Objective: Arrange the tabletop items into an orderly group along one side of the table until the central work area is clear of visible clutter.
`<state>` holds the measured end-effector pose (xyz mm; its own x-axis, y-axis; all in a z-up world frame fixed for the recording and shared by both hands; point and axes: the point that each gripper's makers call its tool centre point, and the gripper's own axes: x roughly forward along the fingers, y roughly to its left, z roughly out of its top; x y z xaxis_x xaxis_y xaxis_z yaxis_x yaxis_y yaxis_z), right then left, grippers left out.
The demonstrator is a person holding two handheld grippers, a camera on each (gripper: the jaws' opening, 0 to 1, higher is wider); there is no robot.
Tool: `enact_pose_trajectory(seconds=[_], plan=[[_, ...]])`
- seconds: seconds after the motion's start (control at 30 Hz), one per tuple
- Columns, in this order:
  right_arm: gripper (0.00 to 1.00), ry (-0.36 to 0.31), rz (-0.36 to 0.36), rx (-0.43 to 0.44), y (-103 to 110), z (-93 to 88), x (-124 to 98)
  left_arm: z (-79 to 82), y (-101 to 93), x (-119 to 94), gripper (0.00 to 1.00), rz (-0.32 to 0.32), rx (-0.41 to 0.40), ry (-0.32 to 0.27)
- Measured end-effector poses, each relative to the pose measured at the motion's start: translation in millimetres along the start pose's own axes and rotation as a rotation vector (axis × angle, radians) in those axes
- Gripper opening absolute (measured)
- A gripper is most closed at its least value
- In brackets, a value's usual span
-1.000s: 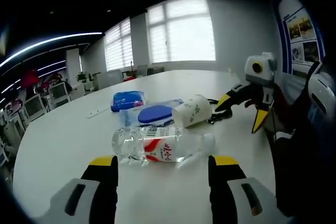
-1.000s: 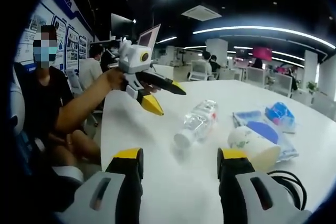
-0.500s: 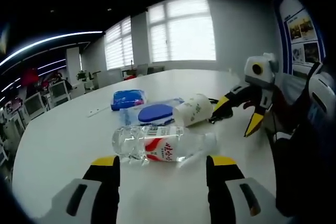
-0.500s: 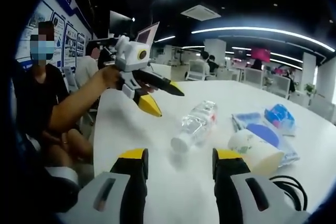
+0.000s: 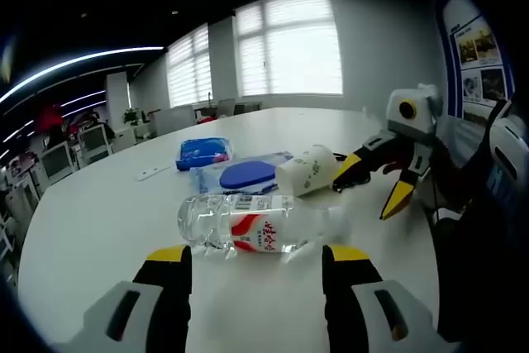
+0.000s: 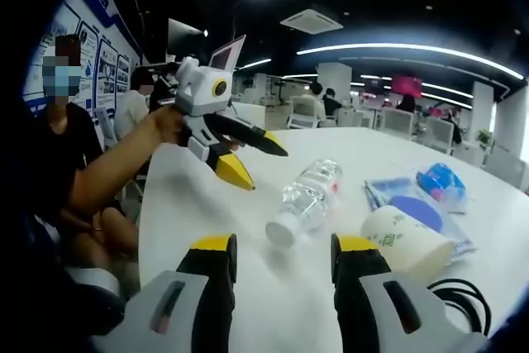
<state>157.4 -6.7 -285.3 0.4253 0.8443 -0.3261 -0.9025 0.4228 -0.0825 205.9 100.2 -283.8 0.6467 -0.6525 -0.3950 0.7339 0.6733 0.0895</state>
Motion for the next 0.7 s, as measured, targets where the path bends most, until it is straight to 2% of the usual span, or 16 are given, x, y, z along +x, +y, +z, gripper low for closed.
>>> enact_pose_trajectory(seconds=[0.3,0.7], plan=[[0.38,0.003,-0.051,-0.033,-6.2,2.4,8.8,0.8,1.5,2.6,0.61,0.007,0.003,-0.006],[0.38,0.006,-0.042,-0.013,-4.1,-2.7,18.1,-1.0,3.0,3.8,0.6,0.008,-0.002,-0.004]])
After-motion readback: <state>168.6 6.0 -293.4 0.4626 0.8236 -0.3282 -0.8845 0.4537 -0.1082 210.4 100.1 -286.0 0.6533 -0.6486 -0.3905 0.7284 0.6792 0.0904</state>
